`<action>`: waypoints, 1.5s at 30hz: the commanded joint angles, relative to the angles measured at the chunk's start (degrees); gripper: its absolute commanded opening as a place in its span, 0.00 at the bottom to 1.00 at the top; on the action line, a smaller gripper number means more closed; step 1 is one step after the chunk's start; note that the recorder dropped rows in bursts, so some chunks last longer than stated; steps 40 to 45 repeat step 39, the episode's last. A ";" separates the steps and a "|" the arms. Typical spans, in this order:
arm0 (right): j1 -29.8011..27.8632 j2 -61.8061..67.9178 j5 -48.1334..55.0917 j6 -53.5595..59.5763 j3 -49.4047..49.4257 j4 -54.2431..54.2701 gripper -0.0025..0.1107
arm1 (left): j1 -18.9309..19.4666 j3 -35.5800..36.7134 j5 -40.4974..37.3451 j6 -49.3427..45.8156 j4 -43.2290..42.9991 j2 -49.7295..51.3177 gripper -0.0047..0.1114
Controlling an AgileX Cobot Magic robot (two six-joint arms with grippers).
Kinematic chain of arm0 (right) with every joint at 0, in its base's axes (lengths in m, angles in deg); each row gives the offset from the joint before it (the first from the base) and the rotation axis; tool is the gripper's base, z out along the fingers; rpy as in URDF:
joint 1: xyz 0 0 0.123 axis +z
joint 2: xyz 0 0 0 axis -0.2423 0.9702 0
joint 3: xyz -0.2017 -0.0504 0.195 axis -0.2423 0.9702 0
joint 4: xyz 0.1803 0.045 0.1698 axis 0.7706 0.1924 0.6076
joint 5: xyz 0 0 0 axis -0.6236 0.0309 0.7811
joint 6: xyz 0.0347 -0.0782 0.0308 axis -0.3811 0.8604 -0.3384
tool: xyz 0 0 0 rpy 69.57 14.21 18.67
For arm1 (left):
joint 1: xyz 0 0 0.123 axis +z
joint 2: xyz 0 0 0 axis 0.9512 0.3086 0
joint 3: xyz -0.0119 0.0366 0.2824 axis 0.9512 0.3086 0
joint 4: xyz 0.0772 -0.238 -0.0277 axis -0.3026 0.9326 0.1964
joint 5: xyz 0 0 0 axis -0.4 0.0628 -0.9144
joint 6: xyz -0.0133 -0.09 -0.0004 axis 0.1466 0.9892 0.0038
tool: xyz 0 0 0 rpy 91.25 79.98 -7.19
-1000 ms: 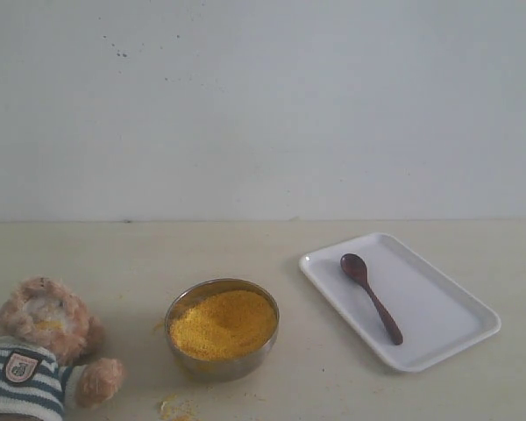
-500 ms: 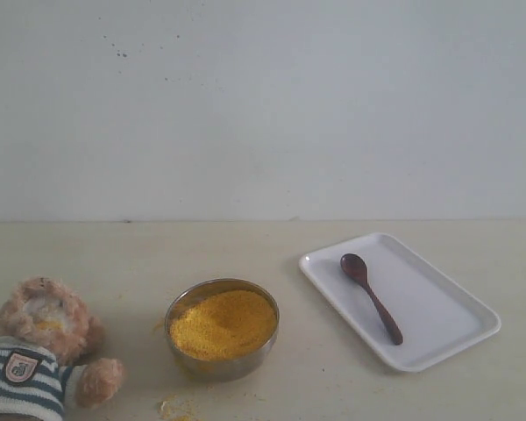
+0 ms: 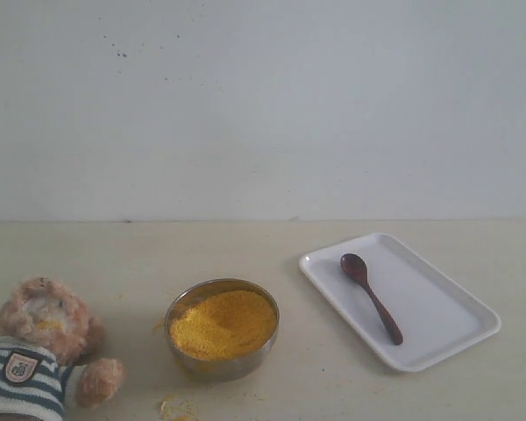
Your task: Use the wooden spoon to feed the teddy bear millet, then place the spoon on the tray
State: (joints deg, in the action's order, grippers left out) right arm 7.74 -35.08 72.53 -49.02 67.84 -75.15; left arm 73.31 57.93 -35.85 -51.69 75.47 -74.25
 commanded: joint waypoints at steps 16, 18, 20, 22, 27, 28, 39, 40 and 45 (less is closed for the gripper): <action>-0.04 -0.31 -0.37 0.00 -0.03 -0.12 0.02 | -0.46 0.20 -9.31 0.27 -0.42 -0.21 0.07; -0.04 -0.31 -0.37 0.00 -0.03 -0.12 0.02 | -0.46 0.20 -9.31 0.27 -0.42 -0.21 0.07; -0.04 -0.31 -0.37 0.00 -0.03 -0.12 0.02 | -0.46 0.20 -9.31 0.27 -0.42 -0.21 0.07; -0.04 -0.31 -0.37 0.00 -0.03 -0.12 0.02 | -0.46 0.20 -9.31 0.27 -0.42 -0.21 0.07; -0.04 -0.31 -0.37 0.00 -0.03 -0.12 0.02 | -0.46 0.20 -9.31 0.27 -0.42 -0.21 0.07; -0.04 -0.31 -0.37 0.00 -0.03 -0.12 0.02 | -0.46 0.20 -9.31 0.27 -0.42 -0.21 0.07; -0.04 -0.31 -0.37 0.00 -0.03 -0.12 0.02 | -0.46 0.20 -9.31 0.27 -0.42 -0.21 0.07; -0.04 -0.31 -0.37 0.00 -0.03 -0.12 0.02 | -0.46 0.20 -9.31 0.27 -0.42 -0.21 0.07; -0.04 -0.31 -0.37 0.00 -0.03 -0.12 0.02 | -0.46 0.20 -9.31 0.27 -0.42 -0.21 0.07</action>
